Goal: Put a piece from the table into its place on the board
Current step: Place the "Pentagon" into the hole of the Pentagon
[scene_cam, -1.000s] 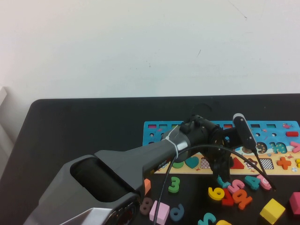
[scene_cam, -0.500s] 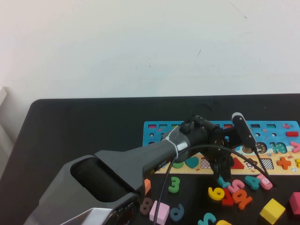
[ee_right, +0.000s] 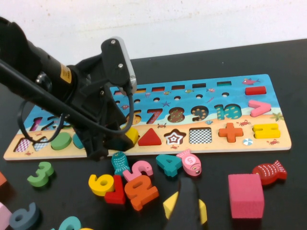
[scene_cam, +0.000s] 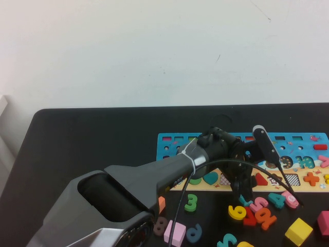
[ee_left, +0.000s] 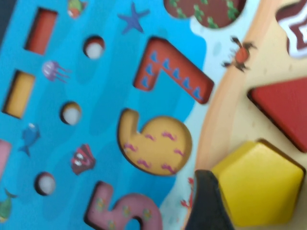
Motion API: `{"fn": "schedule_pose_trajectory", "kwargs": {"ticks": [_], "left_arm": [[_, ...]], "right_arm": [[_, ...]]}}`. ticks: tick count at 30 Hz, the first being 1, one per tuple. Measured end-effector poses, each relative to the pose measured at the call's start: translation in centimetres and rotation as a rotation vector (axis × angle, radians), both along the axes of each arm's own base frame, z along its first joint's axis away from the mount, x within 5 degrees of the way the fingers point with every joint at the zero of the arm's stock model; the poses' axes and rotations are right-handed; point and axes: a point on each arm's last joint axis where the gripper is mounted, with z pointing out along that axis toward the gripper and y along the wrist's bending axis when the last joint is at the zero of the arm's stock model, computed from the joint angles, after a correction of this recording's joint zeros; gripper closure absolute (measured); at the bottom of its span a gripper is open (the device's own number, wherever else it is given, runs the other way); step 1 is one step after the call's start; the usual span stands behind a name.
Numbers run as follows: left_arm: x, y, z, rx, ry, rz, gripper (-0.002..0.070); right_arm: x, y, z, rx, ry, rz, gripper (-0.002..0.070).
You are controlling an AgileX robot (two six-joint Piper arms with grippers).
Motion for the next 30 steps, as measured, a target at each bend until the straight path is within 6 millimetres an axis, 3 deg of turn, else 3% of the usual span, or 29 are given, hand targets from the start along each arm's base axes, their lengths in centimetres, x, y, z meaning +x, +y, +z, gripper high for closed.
{"fn": "schedule_pose_trajectory", "kwargs": {"ticks": [16,26,30], "left_arm": [[-0.20,0.17,0.14,0.032,0.008,-0.030,0.0279],[-0.41,0.22,0.03,0.039,0.035,-0.031,0.0438],[-0.45,0.26,0.00,0.044,0.040,-0.032,0.0468]], "right_arm": [[0.00,0.00,0.00,0.000,0.000,0.000,0.0083],[0.00,0.00,0.00,0.000,0.000,0.000,0.0084],[0.00,0.00,0.00,0.000,0.000,0.000,0.0083]]}}
